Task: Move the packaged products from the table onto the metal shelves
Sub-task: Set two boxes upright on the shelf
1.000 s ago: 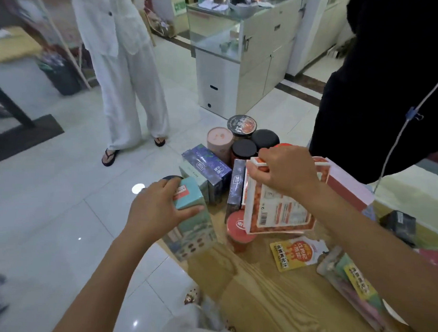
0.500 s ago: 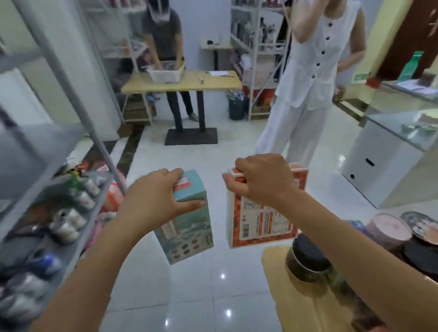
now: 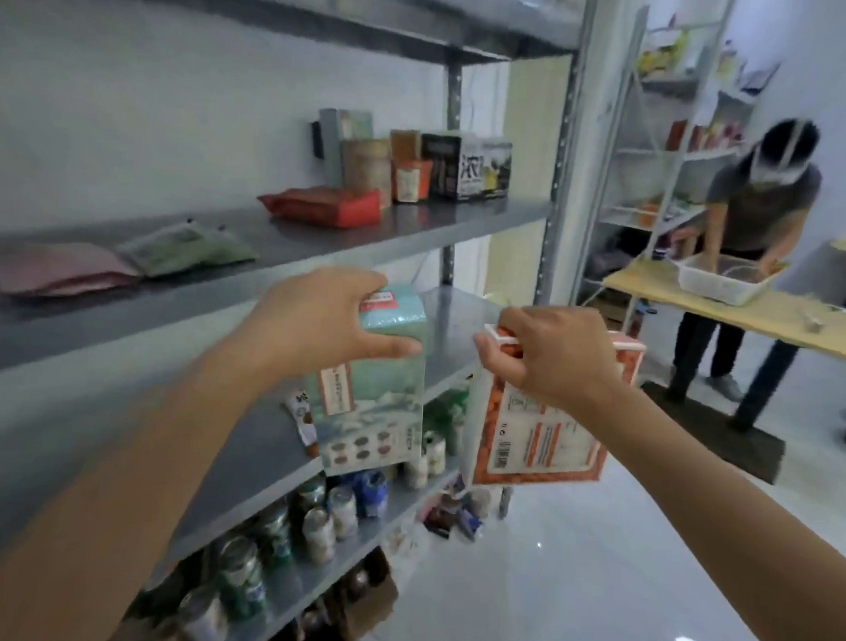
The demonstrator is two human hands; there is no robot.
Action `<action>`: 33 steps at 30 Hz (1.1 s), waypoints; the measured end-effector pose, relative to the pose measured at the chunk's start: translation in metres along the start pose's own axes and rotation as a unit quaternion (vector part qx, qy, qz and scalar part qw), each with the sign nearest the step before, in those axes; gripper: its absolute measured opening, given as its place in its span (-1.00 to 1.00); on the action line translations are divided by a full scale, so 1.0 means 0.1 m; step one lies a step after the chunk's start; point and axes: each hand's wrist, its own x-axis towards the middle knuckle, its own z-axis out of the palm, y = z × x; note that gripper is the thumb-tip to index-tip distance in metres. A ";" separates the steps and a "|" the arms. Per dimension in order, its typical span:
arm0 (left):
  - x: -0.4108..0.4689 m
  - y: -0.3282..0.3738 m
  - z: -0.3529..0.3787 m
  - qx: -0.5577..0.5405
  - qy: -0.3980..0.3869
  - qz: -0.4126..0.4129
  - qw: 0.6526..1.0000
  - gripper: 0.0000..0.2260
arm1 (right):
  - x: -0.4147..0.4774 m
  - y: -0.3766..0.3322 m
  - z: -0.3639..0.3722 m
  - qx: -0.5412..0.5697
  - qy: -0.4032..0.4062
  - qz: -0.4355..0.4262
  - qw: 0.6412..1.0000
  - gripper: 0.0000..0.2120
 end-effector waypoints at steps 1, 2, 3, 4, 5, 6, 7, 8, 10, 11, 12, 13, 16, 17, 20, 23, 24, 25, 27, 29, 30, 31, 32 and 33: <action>0.05 -0.10 -0.09 -0.006 0.011 -0.020 1.000 -0.16 | 0.18 0.00 0.06 0.013 0.022 -0.017 1.000 -0.40; 0.10 -0.18 -0.18 -0.018 0.015 -0.040 0.999 -0.23 | 0.36 0.02 0.12 0.024 0.044 -0.034 0.998 -0.42; 0.15 -0.25 -0.28 -0.035 0.020 -0.054 0.998 -0.35 | 0.54 0.04 0.18 0.034 0.065 -0.047 0.996 -0.43; 0.20 -0.30 -0.37 -0.052 0.024 -0.067 0.996 -0.43 | 0.71 0.07 0.23 0.046 0.087 -0.062 0.993 -0.43; 0.27 -0.35 -0.46 -0.062 0.031 -0.077 0.995 -0.47 | 0.88 0.11 0.29 0.061 0.110 -0.078 0.989 -0.43; 0.34 -0.38 -0.55 -0.064 0.041 -0.084 0.994 -0.48 | 1.05 0.16 0.35 0.076 0.133 -0.095 0.984 -0.41; 0.42 -0.40 -0.63 -0.058 0.052 -0.088 0.993 -0.49 | 1.22 0.20 0.39 0.087 0.154 -0.111 0.978 -0.39; 0.51 -0.41 -0.71 -0.049 0.066 -0.094 0.992 -0.50 | 1.40 0.24 0.42 0.096 0.175 -0.126 0.972 -0.38; 0.72 -0.43 -0.88 -0.034 0.095 -0.108 0.989 -0.51 | 1.75 0.32 0.46 0.117 0.211 -0.155 0.958 -0.40; 0.81 -0.43 -0.97 -0.027 0.104 -0.118 0.987 -0.48 | 1.92 0.36 0.48 0.134 0.227 -0.169 0.950 -0.42; 0.89 -0.43 -1.05 -0.018 0.111 -0.130 0.985 -0.45 | 2.08 0.38 0.49 0.155 0.238 -0.184 0.941 -0.42; 0.97 -0.45 -1.11 -0.008 0.117 -0.143 0.983 -0.44 | 2.24 0.40 0.51 0.178 0.246 -0.201 0.931 -0.41; 1.19 -0.56 -1.24 0.000 0.137 -0.182 0.974 -0.53 | 2.67 0.39 0.60 0.221 0.280 -0.239 0.903 -0.40; 1.26 -0.59 -1.28 0.005 0.140 -0.191 0.972 -0.56 | 2.80 0.38 0.63 0.232 0.284 -0.244 0.898 -0.39; 1.42 -0.75 -1.36 0.026 0.131 -0.225 0.965 -0.59 | 3.20 0.33 0.82 0.277 0.280 -0.255 0.883 -0.35; 1.57 -0.96 -1.39 0.028 0.128 -0.238 0.962 -0.62 | 3.50 0.27 1.05 0.288 0.282 -0.284 0.870 -0.32; 1.65 -1.02 -1.38 0.026 0.127 -0.240 0.962 -0.62 | 3.55 0.24 1.12 0.289 0.282 -0.293 0.867 -0.32; 1.73 -1.09 -1.35 0.029 0.125 -0.241 0.962 -0.61 | 3.58 0.21 1.20 0.292 0.279 -0.299 0.865 -0.33; 1.87 -1.21 -1.27 0.047 0.112 -0.245 0.962 -0.59 | 3.59 0.19 1.37 0.297 0.279 -0.305 0.861 -0.37; 1.98 -1.31 -1.18 0.049 0.091 -0.248 0.963 -0.56 | 3.59 0.20 1.51 0.307 0.276 -0.306 0.858 -0.40; 2.03 -1.35 -1.15 0.044 0.082 -0.242 0.966 -0.55 | 3.60 0.22 1.55 0.315 0.271 -0.307 0.856 -0.40; 2.09 -1.37 -1.14 0.039 0.075 -0.234 0.968 -0.55 | 3.63 0.23 1.58 0.322 0.263 -0.309 0.856 -0.40; 2.15 -1.37 -1.13 0.037 0.068 -0.227 0.971 -0.56 | 3.65 0.25 1.60 0.324 0.250 -0.307 0.859 -0.39; 2.20 -1.38 -1.13 0.039 0.059 -0.220 0.973 -0.57 | 3.68 0.27 1.60 0.325 0.231 -0.307 0.864 -0.38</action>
